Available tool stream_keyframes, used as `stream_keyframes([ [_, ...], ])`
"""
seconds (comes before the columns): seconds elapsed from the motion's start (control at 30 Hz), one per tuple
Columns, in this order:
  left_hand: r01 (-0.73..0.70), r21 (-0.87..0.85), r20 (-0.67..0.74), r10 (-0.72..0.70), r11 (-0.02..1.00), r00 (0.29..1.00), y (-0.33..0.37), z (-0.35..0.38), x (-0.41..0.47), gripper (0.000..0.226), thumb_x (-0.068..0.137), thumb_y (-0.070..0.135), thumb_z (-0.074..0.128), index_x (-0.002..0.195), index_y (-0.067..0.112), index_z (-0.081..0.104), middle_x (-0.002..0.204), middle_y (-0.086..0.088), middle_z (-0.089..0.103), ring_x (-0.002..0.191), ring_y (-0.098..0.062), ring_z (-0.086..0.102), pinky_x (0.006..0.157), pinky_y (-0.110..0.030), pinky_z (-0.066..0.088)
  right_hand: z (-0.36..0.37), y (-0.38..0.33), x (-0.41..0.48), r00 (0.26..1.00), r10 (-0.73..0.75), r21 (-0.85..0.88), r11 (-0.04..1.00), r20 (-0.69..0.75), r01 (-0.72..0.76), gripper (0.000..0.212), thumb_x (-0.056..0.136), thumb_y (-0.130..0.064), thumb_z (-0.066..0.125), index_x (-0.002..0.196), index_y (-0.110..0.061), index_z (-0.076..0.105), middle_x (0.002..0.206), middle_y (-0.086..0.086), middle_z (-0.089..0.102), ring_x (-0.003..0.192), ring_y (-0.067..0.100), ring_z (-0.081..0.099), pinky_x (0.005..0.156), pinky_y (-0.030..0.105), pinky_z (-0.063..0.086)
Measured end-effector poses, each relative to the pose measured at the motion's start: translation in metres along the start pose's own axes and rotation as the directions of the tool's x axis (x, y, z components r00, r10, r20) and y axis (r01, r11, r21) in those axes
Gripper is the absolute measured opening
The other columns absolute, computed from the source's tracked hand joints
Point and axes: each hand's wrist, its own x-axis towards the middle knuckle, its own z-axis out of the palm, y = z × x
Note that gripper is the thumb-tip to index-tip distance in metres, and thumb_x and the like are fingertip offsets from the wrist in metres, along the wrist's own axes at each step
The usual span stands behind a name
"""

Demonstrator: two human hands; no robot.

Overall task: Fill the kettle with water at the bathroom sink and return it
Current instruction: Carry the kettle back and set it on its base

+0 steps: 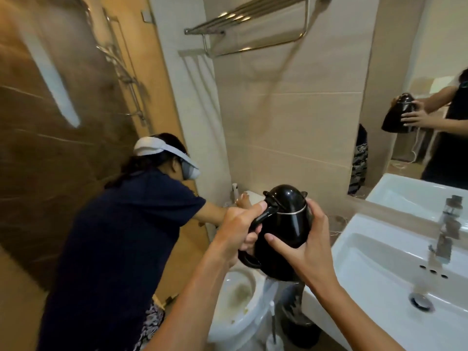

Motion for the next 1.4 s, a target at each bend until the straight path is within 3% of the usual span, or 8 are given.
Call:
stream_keyframes([
  [0.13, -0.062, 0.045, -0.103, 0.066, 0.997, 0.992, 0.030, -0.049, -0.075, 0.051, 0.095, 0.042, 0.059, 0.058, 0.007, 0.050, 0.044, -0.001, 0.030, 0.034, -0.012, 0.021, 0.040, -0.025, 0.014, 0.035, -0.067, -0.025, 0.993, -0.110, 0.079, 0.991, 0.050, 0.106, 0.106, 0.063, -0.065, 0.077, 0.150, -0.033, 0.027, 0.130, -0.021, 0.033, 0.126, 0.011, 0.042, 0.105, 0.022, 0.034],
  [0.27, -0.119, 0.079, -0.243, 0.135, 0.990, 0.961, 0.059, -0.102, -0.166, 0.054, 0.094, 0.043, 0.058, 0.054, 0.008, 0.052, 0.044, -0.001, 0.029, 0.034, -0.013, 0.019, 0.040, -0.024, 0.015, 0.072, -0.150, -0.055, 0.972, -0.204, 0.187, 0.966, 0.118, 0.180, 0.106, 0.065, -0.068, 0.076, 0.152, -0.033, 0.028, 0.134, -0.014, 0.038, 0.128, 0.010, 0.043, 0.105, 0.027, 0.038],
  [0.43, -0.132, 0.136, -0.436, 0.179, 0.982, 0.882, 0.088, -0.167, -0.291, 0.053, 0.087, 0.050, 0.061, 0.055, 0.009, 0.053, 0.042, -0.002, 0.030, 0.032, -0.013, 0.020, 0.039, -0.023, 0.016, 0.122, -0.258, -0.109, 0.914, -0.355, 0.408, 0.877, 0.197, 0.253, 0.106, 0.068, -0.066, 0.079, 0.153, -0.032, 0.025, 0.141, -0.012, 0.043, 0.134, 0.016, 0.047, 0.110, 0.043, 0.044],
  [0.57, -0.167, 0.196, -0.576, 0.251, 0.966, 0.778, 0.099, -0.207, -0.389, 0.050, 0.088, 0.048, 0.059, 0.054, 0.011, 0.056, 0.038, 0.000, 0.033, 0.028, -0.010, 0.025, 0.036, -0.022, 0.018, 0.161, -0.335, -0.159, 0.845, -0.453, 0.541, 0.803, 0.283, 0.249, 0.109, 0.070, -0.070, 0.075, 0.156, -0.032, 0.021, 0.148, -0.016, 0.039, 0.139, 0.012, 0.044, 0.114, 0.042, 0.042],
  [0.8, -0.107, 0.281, -0.833, 0.297, 0.954, 0.466, 0.118, -0.248, -0.527, 0.050, 0.084, 0.049, 0.061, 0.055, 0.009, 0.054, 0.037, 0.000, 0.031, 0.026, -0.009, 0.023, 0.038, -0.022, 0.016, 0.217, -0.453, -0.236, 0.685, -0.621, 0.755, 0.637, 0.380, 0.158, 0.110, 0.072, -0.067, 0.077, 0.158, -0.033, 0.017, 0.151, -0.013, 0.037, 0.141, 0.010, 0.040, 0.114, 0.042, 0.042],
  [0.97, -0.037, 0.313, -0.928, 0.314, 0.949, 0.202, 0.135, -0.255, -0.596, 0.051, 0.082, 0.051, 0.062, 0.056, 0.009, 0.049, 0.037, 0.000, 0.028, 0.026, -0.010, 0.019, 0.045, -0.032, 0.009, 0.243, -0.528, -0.274, 0.559, -0.742, 0.861, 0.500, 0.370, 0.094, 0.110, 0.072, -0.062, 0.080, 0.158, -0.027, 0.022, 0.149, -0.006, 0.041, 0.137, 0.011, 0.041, 0.110, 0.025, 0.039],
  [1.23, 0.036, 0.298, -0.939, 0.299, 0.954, -0.167, 0.145, -0.249, -0.684, 0.051, 0.088, 0.051, 0.058, 0.059, 0.011, 0.047, 0.036, 0.004, 0.028, 0.025, -0.007, 0.020, 0.043, -0.029, 0.009, 0.267, -0.620, -0.344, 0.344, -0.879, 0.944, 0.314, 0.330, -0.101, 0.109, 0.071, -0.062, 0.080, 0.157, -0.028, 0.023, 0.149, -0.001, 0.042, 0.137, 0.018, 0.042, 0.111, 0.034, 0.042],
  [1.4, 0.109, 0.223, -0.899, 0.248, 0.969, -0.361, 0.120, -0.243, -0.741, 0.050, 0.091, 0.049, 0.056, 0.059, 0.011, 0.047, 0.038, 0.005, 0.028, 0.027, -0.008, 0.020, 0.044, -0.029, 0.010, 0.273, -0.651, -0.418, 0.165, -0.923, 0.915, 0.295, 0.348, -0.276, 0.112, 0.069, -0.064, 0.080, 0.157, -0.034, 0.017, 0.148, -0.001, 0.041, 0.139, 0.019, 0.042, 0.114, 0.043, 0.043],
])
